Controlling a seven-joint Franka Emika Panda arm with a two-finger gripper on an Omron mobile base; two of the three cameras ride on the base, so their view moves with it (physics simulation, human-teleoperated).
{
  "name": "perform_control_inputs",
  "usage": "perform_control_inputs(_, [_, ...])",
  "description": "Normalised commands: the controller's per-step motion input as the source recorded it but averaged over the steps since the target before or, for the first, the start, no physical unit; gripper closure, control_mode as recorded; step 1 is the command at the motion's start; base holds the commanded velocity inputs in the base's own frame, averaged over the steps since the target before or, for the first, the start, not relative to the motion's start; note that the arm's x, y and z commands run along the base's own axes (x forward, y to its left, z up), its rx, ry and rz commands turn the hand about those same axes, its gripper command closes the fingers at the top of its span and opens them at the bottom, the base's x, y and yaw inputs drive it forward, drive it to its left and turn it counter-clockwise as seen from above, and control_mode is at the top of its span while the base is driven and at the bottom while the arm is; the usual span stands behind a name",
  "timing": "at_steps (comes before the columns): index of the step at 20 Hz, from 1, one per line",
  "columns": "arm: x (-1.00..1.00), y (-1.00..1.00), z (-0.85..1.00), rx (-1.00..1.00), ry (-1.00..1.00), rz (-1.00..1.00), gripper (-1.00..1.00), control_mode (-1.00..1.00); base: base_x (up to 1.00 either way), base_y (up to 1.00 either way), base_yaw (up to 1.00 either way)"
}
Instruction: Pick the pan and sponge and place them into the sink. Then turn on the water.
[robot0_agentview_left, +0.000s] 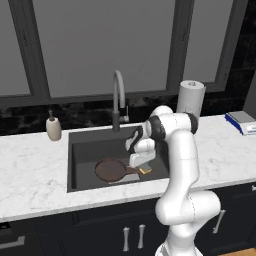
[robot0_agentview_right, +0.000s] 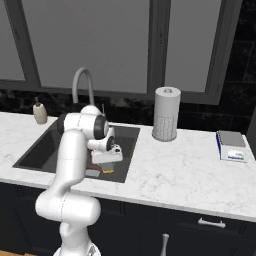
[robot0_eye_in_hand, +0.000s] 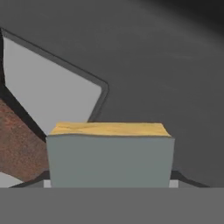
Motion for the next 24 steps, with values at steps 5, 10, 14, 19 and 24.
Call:
perform_control_inputs(5, [0.06, 0.00, -0.05, 0.00, 0.00, 0.00, 1.00, -1.00, 0.00, 0.00, 0.00])
perform_control_inputs(10, [0.00, 0.00, 0.00, 0.00, 0.00, 0.00, -1.00, -1.00, 0.00, 0.00, 0.00])
perform_control_inputs(14, [0.00, 0.00, 0.07, 0.02, 0.00, 0.00, -1.00, -1.00, 0.00, 0.00, 0.00])
perform_control_inputs(19, [-0.09, 0.00, 0.72, 0.09, -0.10, -0.01, -1.00, -1.00, 0.00, 0.00, 0.00])
perform_control_inputs(24, [-0.17, 0.00, 1.00, 0.15, -0.13, -0.03, -1.00, -1.00, 0.00, 0.00, 0.00])
